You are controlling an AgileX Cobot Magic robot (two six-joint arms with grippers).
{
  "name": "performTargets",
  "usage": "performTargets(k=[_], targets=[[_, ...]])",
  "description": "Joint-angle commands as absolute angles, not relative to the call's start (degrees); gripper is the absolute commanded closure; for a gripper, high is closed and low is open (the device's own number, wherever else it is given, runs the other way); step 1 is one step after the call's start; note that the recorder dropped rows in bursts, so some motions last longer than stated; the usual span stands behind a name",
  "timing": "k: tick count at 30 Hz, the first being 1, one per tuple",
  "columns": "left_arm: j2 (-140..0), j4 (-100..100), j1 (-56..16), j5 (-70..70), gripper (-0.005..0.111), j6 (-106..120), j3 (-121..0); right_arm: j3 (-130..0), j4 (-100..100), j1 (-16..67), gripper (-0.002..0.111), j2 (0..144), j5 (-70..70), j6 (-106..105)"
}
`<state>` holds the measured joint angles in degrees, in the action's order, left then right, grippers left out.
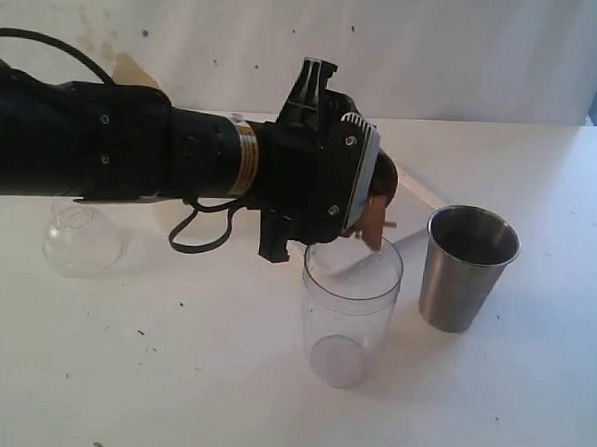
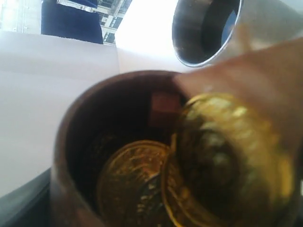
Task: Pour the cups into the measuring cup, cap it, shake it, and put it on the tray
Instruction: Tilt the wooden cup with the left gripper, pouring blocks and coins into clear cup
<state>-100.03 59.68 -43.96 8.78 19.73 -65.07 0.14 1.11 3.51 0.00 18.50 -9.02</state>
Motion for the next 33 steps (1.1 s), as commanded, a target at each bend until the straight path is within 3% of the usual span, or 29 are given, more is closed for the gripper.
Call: performTargets(k=[1,33], targets=[[-99.35,59.26,-44.08,8.88,0.107,23.24,-65.67,0.00,0.82,3.32,0.108,0.00,17.96,-8.81],[-99.35,59.26,-44.08,8.98,0.107,45.26,-65.67,0.00,0.82,3.32,0.108,0.00,17.96,-7.39]])
